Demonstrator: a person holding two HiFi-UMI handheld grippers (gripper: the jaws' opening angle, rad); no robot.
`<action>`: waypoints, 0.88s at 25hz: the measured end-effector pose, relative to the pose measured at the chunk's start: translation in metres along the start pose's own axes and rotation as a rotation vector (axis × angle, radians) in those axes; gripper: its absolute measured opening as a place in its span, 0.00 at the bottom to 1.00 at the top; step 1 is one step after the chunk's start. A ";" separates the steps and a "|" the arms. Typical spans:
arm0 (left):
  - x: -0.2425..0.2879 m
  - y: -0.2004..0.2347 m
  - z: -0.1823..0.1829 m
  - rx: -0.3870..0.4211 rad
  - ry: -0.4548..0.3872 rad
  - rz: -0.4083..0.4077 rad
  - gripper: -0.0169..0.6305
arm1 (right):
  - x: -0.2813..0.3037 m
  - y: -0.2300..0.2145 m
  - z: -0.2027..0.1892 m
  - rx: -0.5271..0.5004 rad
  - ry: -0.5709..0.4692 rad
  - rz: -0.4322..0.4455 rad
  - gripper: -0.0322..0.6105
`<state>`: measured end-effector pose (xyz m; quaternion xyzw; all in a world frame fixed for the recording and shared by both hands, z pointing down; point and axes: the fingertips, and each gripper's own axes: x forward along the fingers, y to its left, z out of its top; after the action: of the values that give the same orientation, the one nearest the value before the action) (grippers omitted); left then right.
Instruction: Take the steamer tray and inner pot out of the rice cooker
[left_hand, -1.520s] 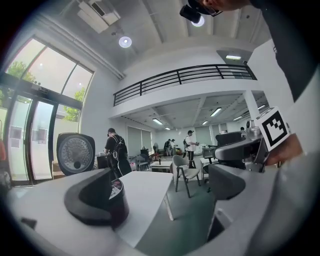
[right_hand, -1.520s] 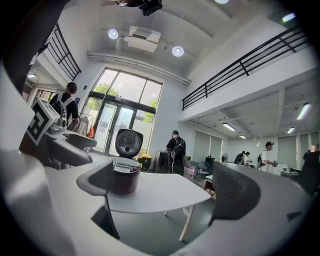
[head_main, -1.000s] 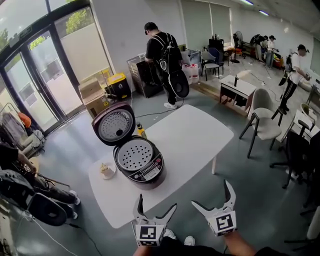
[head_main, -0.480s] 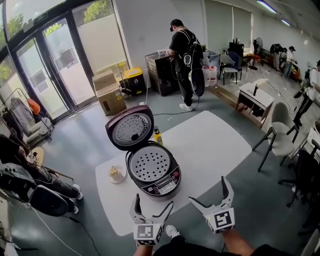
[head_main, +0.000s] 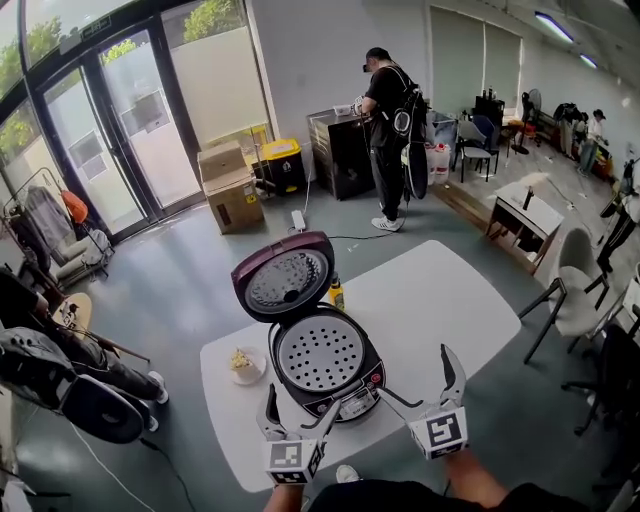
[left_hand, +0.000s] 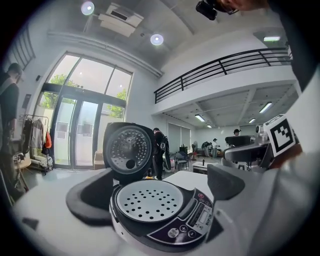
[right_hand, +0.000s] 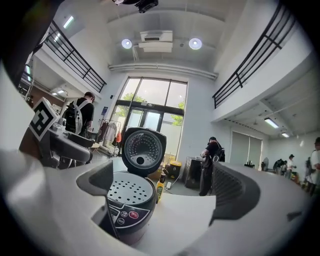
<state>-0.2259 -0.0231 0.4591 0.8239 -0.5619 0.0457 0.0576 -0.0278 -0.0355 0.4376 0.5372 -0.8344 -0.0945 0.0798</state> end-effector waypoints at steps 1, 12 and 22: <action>0.003 0.006 0.001 -0.008 0.001 0.004 0.91 | 0.008 0.000 0.000 -0.005 0.012 0.002 0.97; 0.034 0.061 -0.002 -0.023 0.019 0.135 0.90 | 0.094 -0.004 -0.011 0.044 0.059 0.129 0.97; 0.067 0.109 -0.035 0.021 0.167 0.338 0.87 | 0.186 0.014 -0.051 -0.100 0.137 0.347 0.97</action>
<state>-0.3032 -0.1192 0.5079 0.7119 -0.6849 0.1287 0.0867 -0.1043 -0.2029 0.4966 0.3859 -0.9013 -0.0836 0.1781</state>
